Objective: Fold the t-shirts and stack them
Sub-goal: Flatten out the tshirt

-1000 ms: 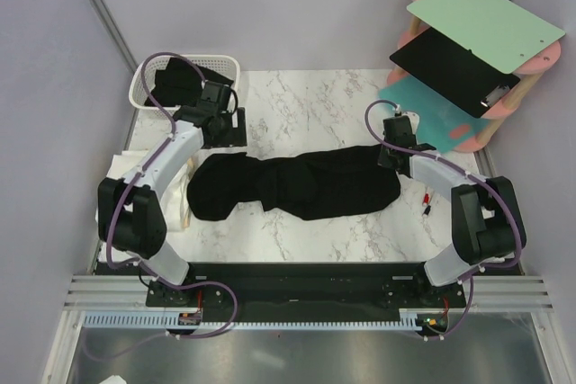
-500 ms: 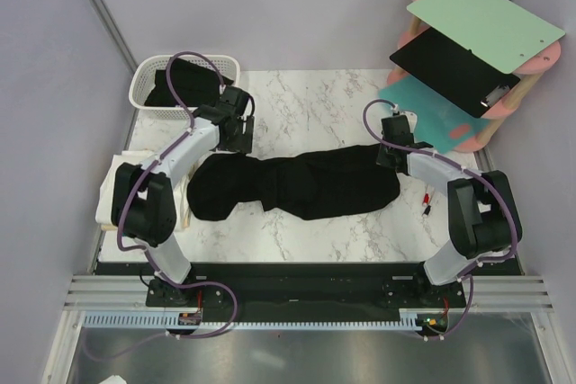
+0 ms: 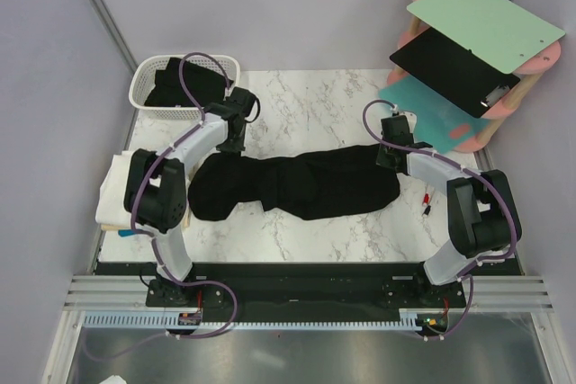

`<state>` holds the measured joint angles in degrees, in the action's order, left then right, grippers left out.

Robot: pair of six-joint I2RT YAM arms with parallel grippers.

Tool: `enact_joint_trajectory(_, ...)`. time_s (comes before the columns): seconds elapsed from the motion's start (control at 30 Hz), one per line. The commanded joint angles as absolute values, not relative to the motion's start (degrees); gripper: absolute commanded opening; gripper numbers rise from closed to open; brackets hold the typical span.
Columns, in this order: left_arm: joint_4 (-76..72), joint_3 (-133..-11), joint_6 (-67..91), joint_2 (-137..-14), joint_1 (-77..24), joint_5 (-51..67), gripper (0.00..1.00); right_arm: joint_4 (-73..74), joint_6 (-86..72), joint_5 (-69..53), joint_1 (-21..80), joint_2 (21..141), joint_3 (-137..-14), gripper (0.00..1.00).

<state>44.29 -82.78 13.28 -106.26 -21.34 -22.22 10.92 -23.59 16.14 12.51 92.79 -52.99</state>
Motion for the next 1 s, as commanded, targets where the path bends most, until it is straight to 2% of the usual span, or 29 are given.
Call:
enact_joint_trajectory(0.0,44.4,-85.8,12.7,-104.4,-21.3,-27.4,0.02,9.2,-22.9,16.2,12.2,91.2,-54.5,0.01)
enact_joint_trajectory(0.53,45.4,-83.1,14.9,-82.5,-21.1,-31.7,0.02,7.3,-22.2,15.2,12.2,81.9,-51.9,0.04)
enact_joint_trajectory(0.63,46.2,-81.8,14.9,-78.9,-21.1,-30.9,0.02,7.5,-22.0,16.1,12.1,83.1,-52.1,0.37)
enact_joint_trajectory(0.67,46.8,-81.5,14.9,-78.2,-21.1,-30.8,0.02,7.6,-21.5,15.8,12.0,84.3,-52.1,0.55)
enact_joint_trajectory(0.73,47.1,-80.2,15.4,-76.3,-21.1,-30.1,0.02,7.6,-21.8,14.7,12.0,85.7,-52.4,0.71)
enact_joint_trajectory(0.77,47.2,-79.5,15.5,-75.8,-21.1,-29.9,0.02,7.3,-22.1,14.3,12.0,85.8,-52.3,0.85)
enact_joint_trajectory(0.83,47.4,-78.0,15.8,-74.5,-21.1,-29.6,0.02,7.2,-23.0,13.7,12.0,85.5,-52.1,0.87)
enact_joint_trajectory(0.97,47.4,-75.8,16.1,-73.7,-21.1,-29.4,0.02,5.8,-26.4,12.1,10.9,82.6,-50.6,0.83)
